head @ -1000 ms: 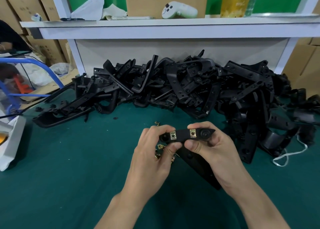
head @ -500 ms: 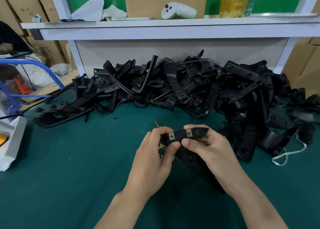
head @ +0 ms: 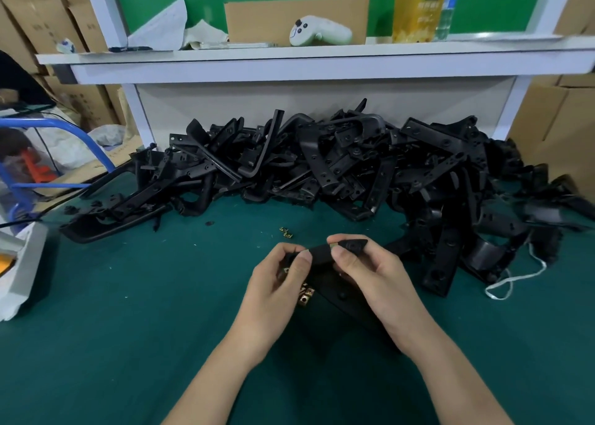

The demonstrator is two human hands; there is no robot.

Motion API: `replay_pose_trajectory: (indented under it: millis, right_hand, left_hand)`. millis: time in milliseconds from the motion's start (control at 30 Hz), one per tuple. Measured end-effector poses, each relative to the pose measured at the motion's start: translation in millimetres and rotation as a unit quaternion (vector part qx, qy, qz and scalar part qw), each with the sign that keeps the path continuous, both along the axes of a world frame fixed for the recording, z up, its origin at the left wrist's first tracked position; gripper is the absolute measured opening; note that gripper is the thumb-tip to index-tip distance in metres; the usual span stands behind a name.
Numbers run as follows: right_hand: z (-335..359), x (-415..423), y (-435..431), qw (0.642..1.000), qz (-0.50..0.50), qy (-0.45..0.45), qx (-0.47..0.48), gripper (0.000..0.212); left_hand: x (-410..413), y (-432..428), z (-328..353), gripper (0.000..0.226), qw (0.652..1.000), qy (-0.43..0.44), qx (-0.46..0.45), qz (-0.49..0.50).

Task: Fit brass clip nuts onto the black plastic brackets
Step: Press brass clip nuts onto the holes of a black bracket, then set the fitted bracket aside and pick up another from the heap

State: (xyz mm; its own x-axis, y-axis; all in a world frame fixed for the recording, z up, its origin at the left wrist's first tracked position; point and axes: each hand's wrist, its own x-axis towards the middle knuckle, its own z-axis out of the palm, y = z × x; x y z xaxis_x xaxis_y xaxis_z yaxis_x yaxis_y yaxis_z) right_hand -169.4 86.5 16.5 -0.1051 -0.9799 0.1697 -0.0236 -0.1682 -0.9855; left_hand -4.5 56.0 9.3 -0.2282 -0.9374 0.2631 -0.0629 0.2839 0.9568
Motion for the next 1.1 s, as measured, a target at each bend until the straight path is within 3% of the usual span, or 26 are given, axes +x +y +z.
replay_pose_trajectory:
  millis: [100,233,333,567,700,867,933,1000,1100]
  right_hand:
    - [-5.3,2.1,2.3,0.999,-0.032,0.021,-0.005,0.013]
    - [-6.7,3.1,8.6,0.995,-0.081,0.057,0.006,0.04]
    - [-2.4,-2.9,16.1,0.993,-0.094,0.067,0.023,0.048]
    - [24.9,-37.7,55.8,0.976,-0.14,0.156,0.064,0.05]
    - [43.2,-66.2,93.0,0.957,-0.229,0.169,0.063,0.024]
    - [59.4,-106.5,148.3,0.888,-0.405,0.216,0.024,0.038]
    - [69.2,-131.0,178.0,0.813,-0.503,0.292,0.01,0.042]
    - [81.1,-154.6,209.0,0.733,-0.589,0.34,0.004,0.042]
    - [94.4,-180.3,245.1,0.684,-0.641,0.348,-0.005,0.041]
  left_hand:
    - [-3.0,4.8,5.8,0.02,1.0,0.013,0.023,-0.004]
    - [-12.8,16.4,8.9,0.027,0.998,0.03,0.047,0.001]
    - [-21.2,27.0,11.2,0.031,0.998,0.029,0.048,-0.001]
    - [-47.9,59.4,25.7,0.022,0.998,-0.007,0.062,-0.031]
    - [-92.4,84.6,32.3,0.02,0.998,-0.039,0.039,-0.035]
    - [-171.5,135.9,38.5,0.023,0.992,-0.008,0.04,-0.119]
    - [-213.2,165.0,43.7,0.021,0.978,0.004,0.048,-0.204]
    - [-253.6,198.3,47.1,0.027,0.948,-0.067,0.015,-0.311]
    - [-290.4,234.3,49.7,0.041,0.915,-0.096,-0.08,-0.383]
